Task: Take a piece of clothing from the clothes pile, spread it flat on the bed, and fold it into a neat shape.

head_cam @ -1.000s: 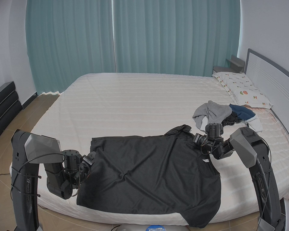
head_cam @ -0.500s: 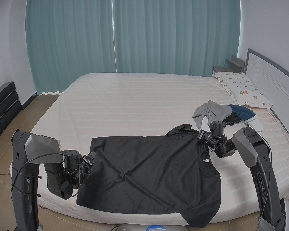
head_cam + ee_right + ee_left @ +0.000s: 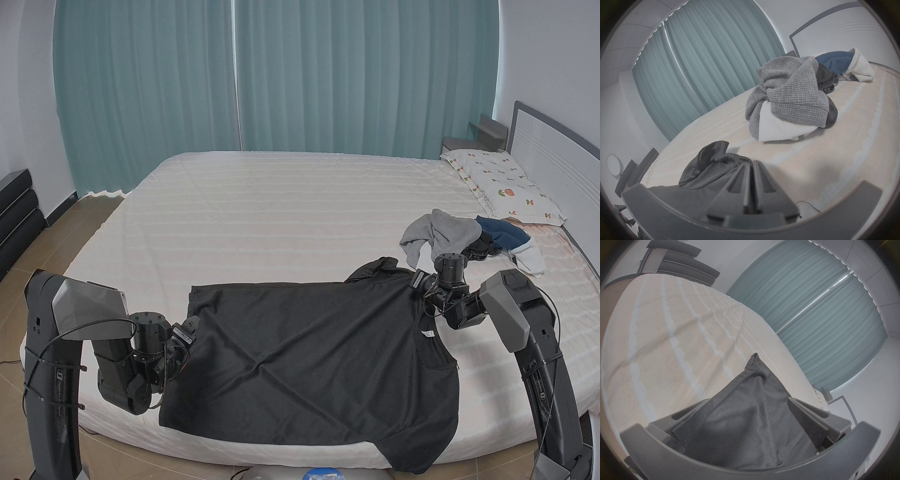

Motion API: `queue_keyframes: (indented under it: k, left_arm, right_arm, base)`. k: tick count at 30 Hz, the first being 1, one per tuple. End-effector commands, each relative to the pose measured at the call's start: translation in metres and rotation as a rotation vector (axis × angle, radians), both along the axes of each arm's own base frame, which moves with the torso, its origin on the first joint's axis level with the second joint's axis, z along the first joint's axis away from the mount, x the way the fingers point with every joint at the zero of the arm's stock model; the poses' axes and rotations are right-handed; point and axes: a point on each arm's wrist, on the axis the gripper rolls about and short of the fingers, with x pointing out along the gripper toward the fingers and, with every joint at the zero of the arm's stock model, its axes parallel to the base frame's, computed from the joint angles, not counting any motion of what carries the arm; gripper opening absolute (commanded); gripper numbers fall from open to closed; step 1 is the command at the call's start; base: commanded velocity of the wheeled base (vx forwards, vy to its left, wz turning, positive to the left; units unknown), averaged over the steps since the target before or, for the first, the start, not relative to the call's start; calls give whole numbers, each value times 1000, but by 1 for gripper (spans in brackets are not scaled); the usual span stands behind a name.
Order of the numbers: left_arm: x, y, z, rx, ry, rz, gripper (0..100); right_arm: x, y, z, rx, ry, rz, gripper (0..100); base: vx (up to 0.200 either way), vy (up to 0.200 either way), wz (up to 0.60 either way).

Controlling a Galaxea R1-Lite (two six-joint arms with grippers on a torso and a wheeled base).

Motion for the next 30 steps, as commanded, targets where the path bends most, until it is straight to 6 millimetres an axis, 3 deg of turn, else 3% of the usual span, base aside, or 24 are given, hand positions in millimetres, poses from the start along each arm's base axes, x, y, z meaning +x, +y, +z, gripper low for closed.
queue_keyframes:
  k: [1,7,13,20,30]
  left_arm:
    - [0,0,-1,0,3,0,100]
    - [0,0,-1,0,3,0,100]
    - [0,0,-1,0,3,0,100]
    - [0,0,-1,0,3,0,100]
    - [0,0,-1,0,3,0,100]
  right_arm:
    - [0,0,-3,3,4,1,100]
    - [-9,-6,10,49,24,-8,100]
    - [-28,-32,33,151,43,49,100]
    - [-47,-52,18,218,132,101,100]
    - [-53,-41,-9,246,179,145,100]
  base:
    - [0,0,0]
    - [0,0,0]
    - [0,0,0]
    - [0,0,0]
    - [0,0,0]
